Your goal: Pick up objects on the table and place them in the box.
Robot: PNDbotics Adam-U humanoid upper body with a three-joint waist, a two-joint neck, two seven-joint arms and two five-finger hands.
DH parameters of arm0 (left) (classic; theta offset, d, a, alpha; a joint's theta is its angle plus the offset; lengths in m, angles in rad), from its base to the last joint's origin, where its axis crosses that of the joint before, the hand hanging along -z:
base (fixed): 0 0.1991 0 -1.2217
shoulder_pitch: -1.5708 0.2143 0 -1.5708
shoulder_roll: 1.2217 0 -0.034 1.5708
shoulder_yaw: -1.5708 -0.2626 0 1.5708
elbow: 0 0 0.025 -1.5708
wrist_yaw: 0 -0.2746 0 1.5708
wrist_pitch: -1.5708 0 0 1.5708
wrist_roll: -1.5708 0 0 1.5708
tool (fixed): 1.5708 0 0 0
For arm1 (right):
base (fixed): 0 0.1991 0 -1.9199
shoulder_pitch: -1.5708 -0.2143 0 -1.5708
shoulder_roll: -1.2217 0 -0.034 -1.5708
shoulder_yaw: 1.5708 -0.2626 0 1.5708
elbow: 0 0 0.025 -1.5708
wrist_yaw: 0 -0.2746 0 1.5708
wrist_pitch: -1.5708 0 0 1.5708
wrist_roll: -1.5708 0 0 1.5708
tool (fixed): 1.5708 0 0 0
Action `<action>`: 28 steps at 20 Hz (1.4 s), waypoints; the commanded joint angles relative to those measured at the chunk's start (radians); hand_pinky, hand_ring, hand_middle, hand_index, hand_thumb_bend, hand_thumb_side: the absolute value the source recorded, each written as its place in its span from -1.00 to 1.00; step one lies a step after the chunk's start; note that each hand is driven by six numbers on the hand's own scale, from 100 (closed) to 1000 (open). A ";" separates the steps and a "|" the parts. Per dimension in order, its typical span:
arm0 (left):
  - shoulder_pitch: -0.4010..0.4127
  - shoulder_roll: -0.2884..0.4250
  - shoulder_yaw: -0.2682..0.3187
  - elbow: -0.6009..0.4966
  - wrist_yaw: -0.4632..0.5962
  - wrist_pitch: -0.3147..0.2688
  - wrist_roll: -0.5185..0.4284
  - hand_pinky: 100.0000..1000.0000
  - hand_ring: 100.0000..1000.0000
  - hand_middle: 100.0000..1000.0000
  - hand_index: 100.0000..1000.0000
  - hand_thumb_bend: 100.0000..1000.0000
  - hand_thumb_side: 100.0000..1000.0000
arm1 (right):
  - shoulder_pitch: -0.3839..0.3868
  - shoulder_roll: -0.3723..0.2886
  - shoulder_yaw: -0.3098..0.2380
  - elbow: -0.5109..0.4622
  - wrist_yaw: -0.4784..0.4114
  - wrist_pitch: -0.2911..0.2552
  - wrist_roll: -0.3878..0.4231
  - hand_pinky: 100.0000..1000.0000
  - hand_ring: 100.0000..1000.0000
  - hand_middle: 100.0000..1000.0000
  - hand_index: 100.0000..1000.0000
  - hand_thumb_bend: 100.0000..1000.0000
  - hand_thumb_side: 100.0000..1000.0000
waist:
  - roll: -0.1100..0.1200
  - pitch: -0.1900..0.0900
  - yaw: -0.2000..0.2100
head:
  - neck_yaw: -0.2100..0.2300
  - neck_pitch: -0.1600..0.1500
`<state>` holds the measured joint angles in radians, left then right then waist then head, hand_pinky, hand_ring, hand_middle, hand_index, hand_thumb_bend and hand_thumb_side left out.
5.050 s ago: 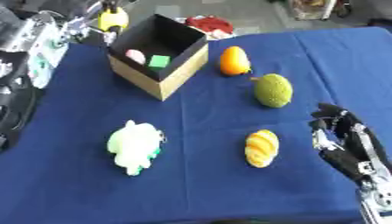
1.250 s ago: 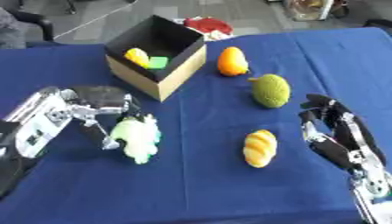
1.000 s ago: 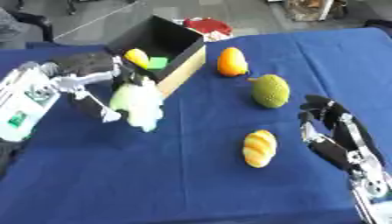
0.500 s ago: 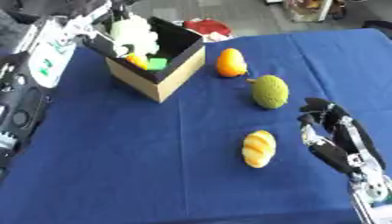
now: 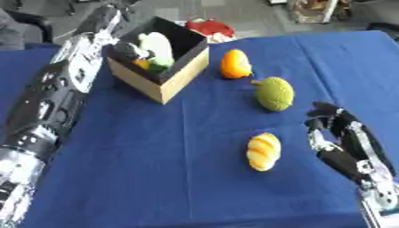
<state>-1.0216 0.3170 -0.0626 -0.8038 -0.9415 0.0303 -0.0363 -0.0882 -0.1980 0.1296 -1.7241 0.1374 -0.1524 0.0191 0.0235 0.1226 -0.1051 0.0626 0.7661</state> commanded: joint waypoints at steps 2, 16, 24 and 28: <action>-0.005 0.051 0.018 -0.072 0.082 0.009 0.033 0.54 0.39 0.43 0.78 0.59 -0.19 | -0.012 -0.007 -0.008 -0.012 0.000 -0.002 -0.003 0.61 0.25 0.26 0.60 -1.00 -0.76 | -0.012 -0.018 0.006 | -0.007 0.004; 0.526 0.300 0.050 -0.891 0.837 -0.030 -0.009 0.46 0.21 0.19 0.64 0.07 -0.45 | -0.348 -0.243 -0.060 0.035 0.123 0.026 -0.039 0.62 0.28 0.29 0.66 -1.00 -1.00 | -0.010 -0.032 0.072 | -0.080 0.004; 0.778 0.127 0.080 -1.019 0.914 -0.001 -0.023 0.45 0.17 0.15 0.61 0.02 -0.39 | -0.721 -0.239 -0.026 0.589 0.209 0.025 0.164 0.69 0.48 0.52 0.78 -1.00 -0.92 | 0.018 -0.065 0.161 | -0.171 0.004; 0.859 0.018 0.078 -1.015 0.923 0.010 -0.059 0.45 0.17 0.15 0.62 0.00 -0.35 | -0.847 -0.163 -0.086 0.880 0.407 0.022 0.247 0.74 0.62 0.64 0.79 -1.00 -0.88 | 0.015 -0.066 0.207 | -0.228 0.004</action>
<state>-0.1569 0.3468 0.0032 -1.7988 -0.0267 0.0385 -0.0844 -0.9073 -0.3667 0.0655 -0.9100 0.4913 -0.1272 0.2424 0.0280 0.0833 0.1089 -0.1491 0.7664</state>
